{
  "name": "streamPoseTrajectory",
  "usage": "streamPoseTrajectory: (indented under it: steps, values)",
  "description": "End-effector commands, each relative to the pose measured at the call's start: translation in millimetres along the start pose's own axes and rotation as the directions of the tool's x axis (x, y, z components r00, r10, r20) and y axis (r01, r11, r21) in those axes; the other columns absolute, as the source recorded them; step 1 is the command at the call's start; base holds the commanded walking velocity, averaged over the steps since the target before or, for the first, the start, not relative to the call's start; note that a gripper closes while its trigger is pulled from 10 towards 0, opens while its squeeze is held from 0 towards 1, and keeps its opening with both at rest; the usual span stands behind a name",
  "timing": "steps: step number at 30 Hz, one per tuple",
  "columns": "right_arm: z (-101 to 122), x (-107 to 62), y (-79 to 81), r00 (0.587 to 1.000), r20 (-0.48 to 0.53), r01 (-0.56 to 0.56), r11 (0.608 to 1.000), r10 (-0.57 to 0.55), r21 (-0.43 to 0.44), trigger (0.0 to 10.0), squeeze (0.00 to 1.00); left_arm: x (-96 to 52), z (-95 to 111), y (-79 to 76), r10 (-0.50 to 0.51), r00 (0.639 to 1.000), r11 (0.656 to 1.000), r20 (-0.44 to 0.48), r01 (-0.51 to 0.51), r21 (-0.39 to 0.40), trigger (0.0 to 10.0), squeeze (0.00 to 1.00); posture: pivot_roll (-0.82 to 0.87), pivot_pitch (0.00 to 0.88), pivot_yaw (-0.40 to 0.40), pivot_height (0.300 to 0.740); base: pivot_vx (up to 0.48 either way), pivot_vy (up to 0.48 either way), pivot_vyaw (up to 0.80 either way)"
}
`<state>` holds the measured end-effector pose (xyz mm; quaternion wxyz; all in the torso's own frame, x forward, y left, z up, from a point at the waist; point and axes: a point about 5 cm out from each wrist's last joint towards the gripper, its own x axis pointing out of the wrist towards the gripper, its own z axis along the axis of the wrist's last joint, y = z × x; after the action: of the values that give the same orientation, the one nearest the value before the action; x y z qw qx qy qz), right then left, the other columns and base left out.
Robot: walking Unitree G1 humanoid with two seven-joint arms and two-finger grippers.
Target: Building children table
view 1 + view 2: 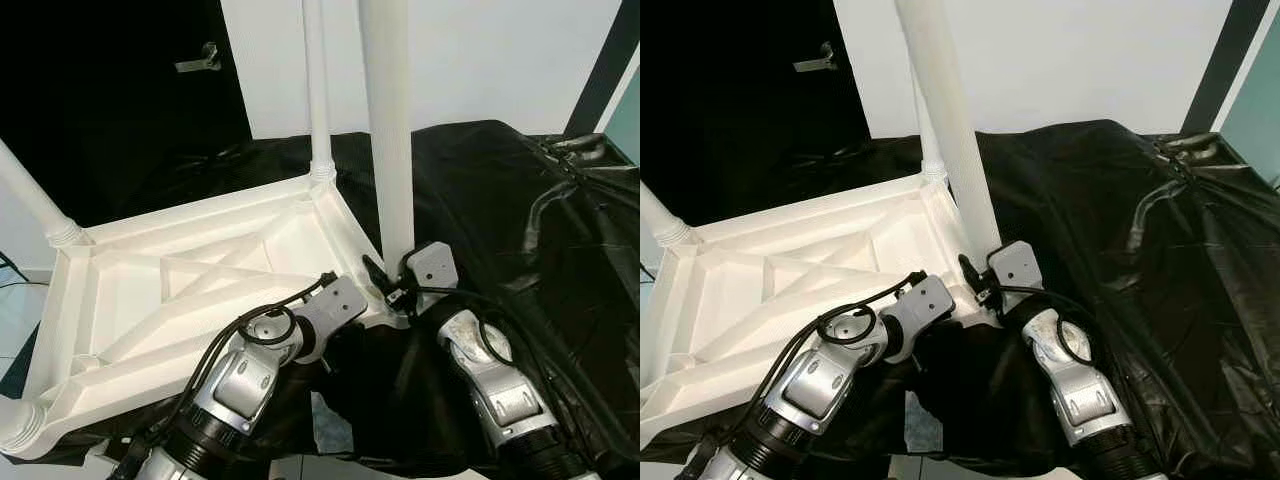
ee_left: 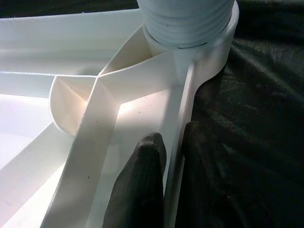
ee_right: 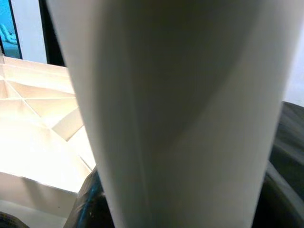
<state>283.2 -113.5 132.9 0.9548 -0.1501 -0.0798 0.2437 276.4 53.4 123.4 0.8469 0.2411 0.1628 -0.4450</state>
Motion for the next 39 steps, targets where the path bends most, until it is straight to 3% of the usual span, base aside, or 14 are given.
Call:
streamPoseTrajectory:
  steps: [1,5,12,20,26,28,31,36,39]
  values:
    - [-42.6,-17.7,15.1,0.978,-0.2,-0.028,0.99,0.055,0.135,10.0,0.0,-10.6,-1.6,19.5,0.123,0.992,0.992,-0.02,-0.123,0.014,10.0,0.0,0.05,0.0,0.077,0.74,0.0,0.0,0.0]
    - [-41.7,-15.9,12.8,0.98,-0.197,0.027,0.967,0.025,0.255,10.0,0.0,-11.4,-2.0,20.1,0.126,0.992,0.992,-0.023,-0.125,0.015,10.0,0.0,0.05,0.0,0.077,0.74,0.0,0.0,0.0]
    - [-39.3,-11.4,10.8,0.982,-0.191,0.064,0.935,0.004,0.35,10.0,0.0,-12.2,-1.8,20.9,0.129,0.991,0.992,-0.022,-0.129,0.014,10.0,0.0,0.06,0.0,0.079,0.74,0.0,0.0,0.0]
    - [-42.1,-11.4,7.5,0.978,-0.21,0.078,0.937,-0.005,0.341,10.0,0.0,-12.6,-1.7,21.4,0.131,0.991,0.991,-0.023,-0.131,0.015,10.0,0.0,0.06,0.0,0.076,0.74,0.0,0.0,0.0]
    - [-34.4,-7.5,11.2,0.974,-0.206,0.151,0.955,-0.098,0.257,10.0,0.0,-12.5,-1.5,21.5,0.133,0.991,0.991,-0.022,-0.132,0.015,10.0,0.0,0.06,0.0,0.073,0.74,0.0,0.0,0.0]
    - [-32.1,-7.1,11.2,0.969,-0.203,0.192,0.951,-0.145,0.241,10.0,0.0,-12.5,-1.4,21.6,0.133,0.991,0.991,-0.022,-0.133,0.016,10.0,0.0,0.06,0.0,0.069,0.74,0.0,0.0,0.0]
    - [-25.5,-7.4,14.5,0.93,-0.218,0.346,0.905,-0.296,0.247,10.0,0.0,-12.3,-1.0,21.8,0.136,0.99,0.991,-0.021,-0.136,0.016,10.0,0.0,0.06,0.0,0.065,0.74,0.0,0.0,0.0]
    - [-16.3,-5.5,27.8,0.931,-0.192,0.353,0.899,-0.311,0.258,10.0,0.0,-11.4,-0.1,21.4,0.135,0.991,0.991,-0.018,-0.134,0.015,10.0,0.0,0.06,0.0,0.067,0.74,0.0,0.0,0.0]
    - [-16.4,-5.7,27.3,0.931,-0.191,0.353,0.899,-0.31,0.26,10.0,0.0,-11.1,0.2,21.0,0.133,0.991,0.991,-0.017,-0.132,0.017,10.0,0.0,0.06,0.0,0.068,0.74,0.0,0.0,0.0]
